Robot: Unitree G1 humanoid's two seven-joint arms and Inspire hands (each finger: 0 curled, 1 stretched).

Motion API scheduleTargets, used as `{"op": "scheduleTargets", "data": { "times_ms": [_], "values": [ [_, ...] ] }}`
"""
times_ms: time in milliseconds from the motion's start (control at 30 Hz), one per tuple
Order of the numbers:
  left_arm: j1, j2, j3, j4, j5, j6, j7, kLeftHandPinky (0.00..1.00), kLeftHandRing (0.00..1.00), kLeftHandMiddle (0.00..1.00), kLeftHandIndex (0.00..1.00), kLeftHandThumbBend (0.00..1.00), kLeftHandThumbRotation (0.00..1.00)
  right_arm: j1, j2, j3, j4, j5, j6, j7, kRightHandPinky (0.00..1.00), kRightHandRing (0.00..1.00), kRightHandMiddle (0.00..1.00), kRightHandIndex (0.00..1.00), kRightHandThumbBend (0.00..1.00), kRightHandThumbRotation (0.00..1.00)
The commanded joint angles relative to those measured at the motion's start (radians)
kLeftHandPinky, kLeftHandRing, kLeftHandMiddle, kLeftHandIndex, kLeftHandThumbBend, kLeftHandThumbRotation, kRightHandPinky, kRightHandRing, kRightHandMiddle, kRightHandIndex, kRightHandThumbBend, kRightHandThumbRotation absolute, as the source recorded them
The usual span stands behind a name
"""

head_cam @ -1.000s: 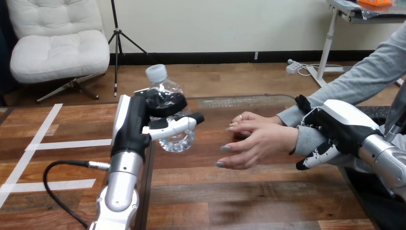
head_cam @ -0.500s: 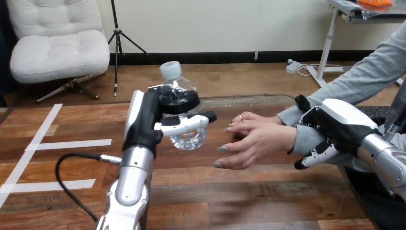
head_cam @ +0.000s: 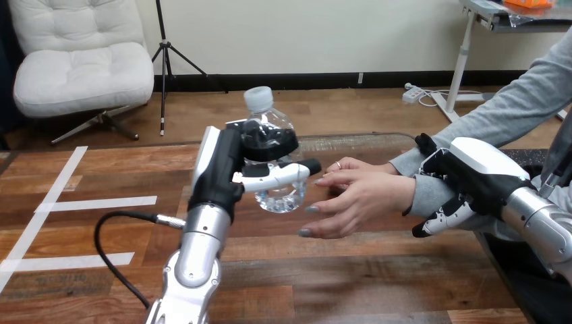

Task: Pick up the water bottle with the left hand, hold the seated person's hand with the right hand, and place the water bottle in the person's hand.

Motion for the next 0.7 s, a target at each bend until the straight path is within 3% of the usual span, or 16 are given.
{"op": "scheduleTargets", "data": {
  "times_ms": [0, 667],
  "values": [
    [-0.105, -0.010, -0.005, 0.007, -0.003, -0.035, -0.003, 0.24, 0.30, 0.35, 0.38, 0.78, 0.00, -0.034, 0.030, -0.034, -0.042, 0.027, -0.021, -0.018, 0.27, 0.29, 0.34, 0.35, 0.84, 0.00],
    [-0.110, -0.029, -0.021, 0.008, -0.001, -0.045, -0.028, 0.25, 0.31, 0.36, 0.38, 0.77, 0.00, -0.038, 0.036, -0.035, -0.060, 0.026, -0.007, -0.018, 0.26, 0.28, 0.33, 0.34, 0.85, 0.00]
  ]
}}
